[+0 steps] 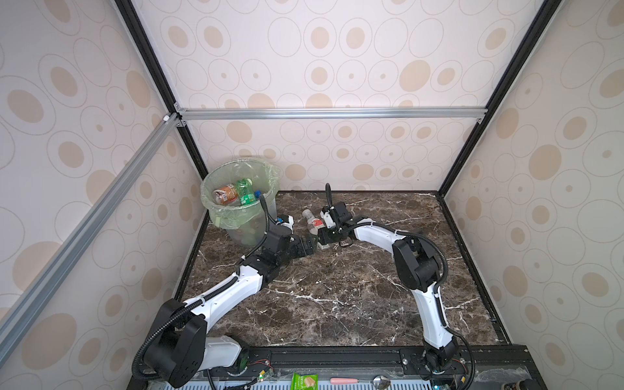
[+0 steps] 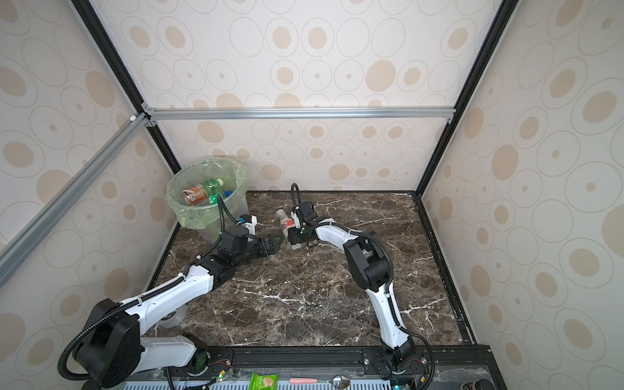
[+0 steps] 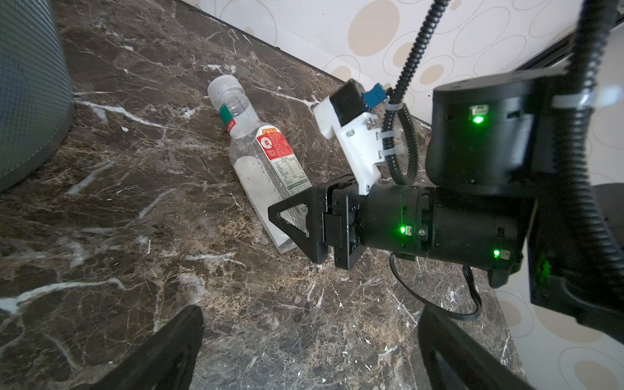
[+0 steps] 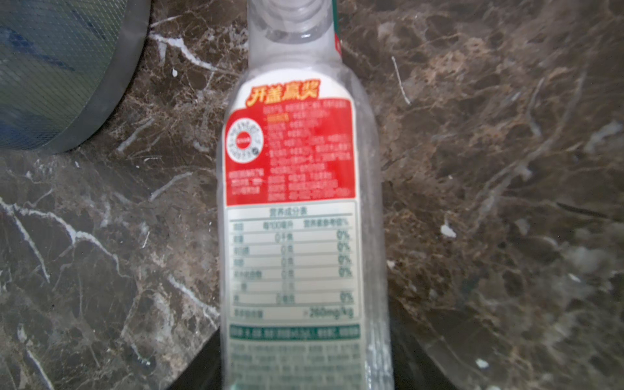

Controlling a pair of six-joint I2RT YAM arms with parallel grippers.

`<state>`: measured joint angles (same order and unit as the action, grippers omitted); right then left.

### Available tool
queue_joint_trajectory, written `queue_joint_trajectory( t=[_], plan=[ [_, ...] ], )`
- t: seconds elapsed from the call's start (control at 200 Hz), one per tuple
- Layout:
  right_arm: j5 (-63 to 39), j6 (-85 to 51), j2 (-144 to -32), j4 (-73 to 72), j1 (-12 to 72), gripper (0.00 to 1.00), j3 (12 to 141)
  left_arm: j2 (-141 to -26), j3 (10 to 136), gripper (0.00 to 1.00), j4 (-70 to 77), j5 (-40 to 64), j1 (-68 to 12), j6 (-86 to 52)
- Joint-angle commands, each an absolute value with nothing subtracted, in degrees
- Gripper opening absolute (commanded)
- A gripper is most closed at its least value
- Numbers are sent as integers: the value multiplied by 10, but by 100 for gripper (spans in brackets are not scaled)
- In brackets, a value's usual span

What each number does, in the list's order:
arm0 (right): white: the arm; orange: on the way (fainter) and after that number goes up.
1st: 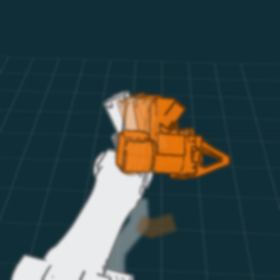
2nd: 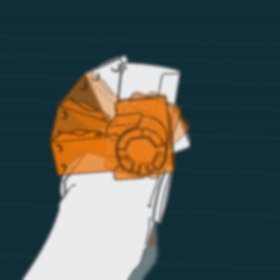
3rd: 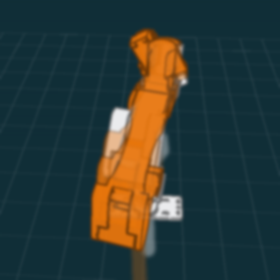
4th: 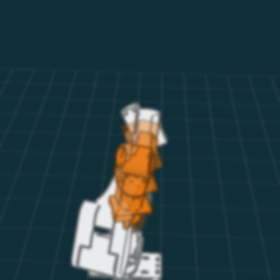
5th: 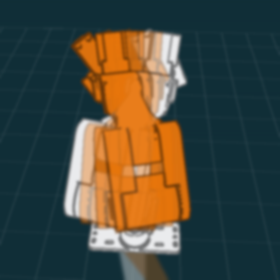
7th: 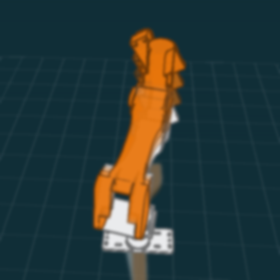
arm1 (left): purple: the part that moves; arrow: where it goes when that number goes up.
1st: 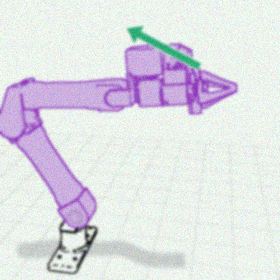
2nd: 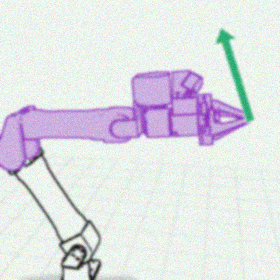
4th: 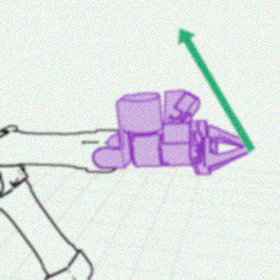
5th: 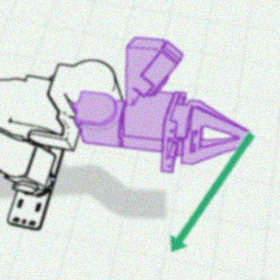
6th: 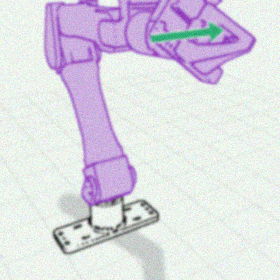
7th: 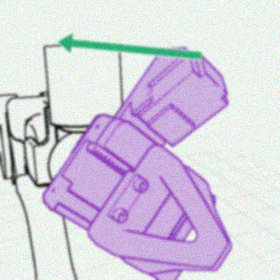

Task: Throw the plastic bottles in the bin
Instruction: Pick up the plastic bottle from the top-center of the table.

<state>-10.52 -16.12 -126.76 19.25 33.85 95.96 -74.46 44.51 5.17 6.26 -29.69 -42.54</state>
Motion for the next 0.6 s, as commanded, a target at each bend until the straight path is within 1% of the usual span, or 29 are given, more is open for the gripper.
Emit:
queue_joint_trajectory(
  t=[0.0, 0.145, 0.285, 0.595],
  plan=[
    [-126, -177, -1217, 181, 333, 56, 921, -748, 461, 99, 66, 72, -300, -435],
    [-147, -201, -1164, 149, 321, 55, 862, -774, 486, 99, 88, 97, -298, -450],
    [-147, -206, -1107, 129, 318, 55, 815, -806, 523, 99, 103, 108, -298, -457],
    [-149, -211, -995, 101, 316, 55, 739, -878, 621, 99, 119, 103, -299, -460]
  ],
)
